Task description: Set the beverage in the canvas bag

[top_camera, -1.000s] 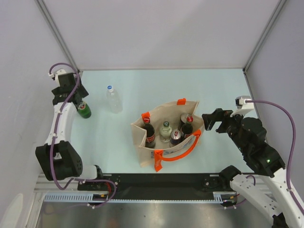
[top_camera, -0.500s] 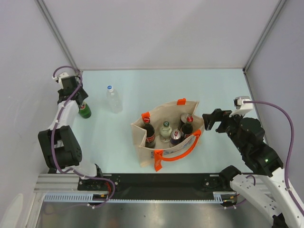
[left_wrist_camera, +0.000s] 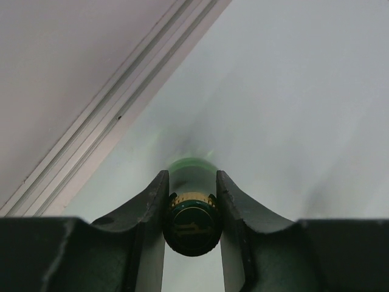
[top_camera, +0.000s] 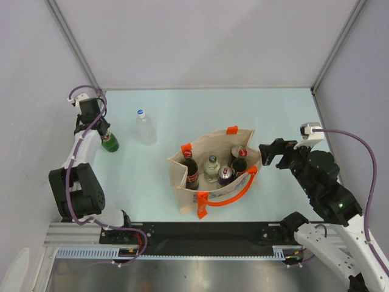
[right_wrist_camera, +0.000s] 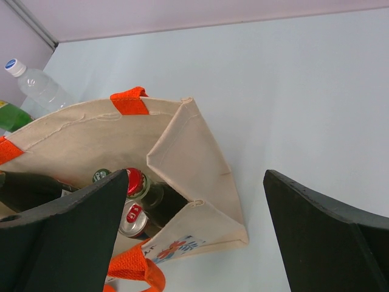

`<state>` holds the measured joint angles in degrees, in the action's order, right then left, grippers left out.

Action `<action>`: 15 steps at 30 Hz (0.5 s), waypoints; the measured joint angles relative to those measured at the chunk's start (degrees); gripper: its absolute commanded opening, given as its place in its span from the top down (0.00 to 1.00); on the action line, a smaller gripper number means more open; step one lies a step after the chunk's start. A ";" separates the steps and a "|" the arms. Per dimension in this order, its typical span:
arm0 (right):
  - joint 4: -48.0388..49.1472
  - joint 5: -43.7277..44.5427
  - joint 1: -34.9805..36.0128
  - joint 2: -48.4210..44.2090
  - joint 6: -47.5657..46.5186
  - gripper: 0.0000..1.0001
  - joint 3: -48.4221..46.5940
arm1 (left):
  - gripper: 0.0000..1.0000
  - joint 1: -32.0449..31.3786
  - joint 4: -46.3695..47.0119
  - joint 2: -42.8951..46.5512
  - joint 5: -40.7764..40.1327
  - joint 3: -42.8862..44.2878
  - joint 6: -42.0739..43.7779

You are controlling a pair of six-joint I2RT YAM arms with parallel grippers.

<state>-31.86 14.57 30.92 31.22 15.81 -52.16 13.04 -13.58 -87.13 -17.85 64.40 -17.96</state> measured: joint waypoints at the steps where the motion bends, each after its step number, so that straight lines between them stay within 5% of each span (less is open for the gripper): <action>1: 0.00 0.00 0.00 0.00 0.04 0.00 0.02 | 1.00 -0.35 -0.72 0.26 -0.09 0.00 0.02; 15: -0.42 -0.15 0.00 -0.85 1.49 0.00 0.81 | 1.00 -13.00 -11.28 8.35 0.68 -3.61 -0.57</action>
<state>-32.27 14.41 30.92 30.37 17.30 -51.35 0.03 -24.86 -78.78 -17.17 60.80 -18.52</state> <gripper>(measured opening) 0.994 0.377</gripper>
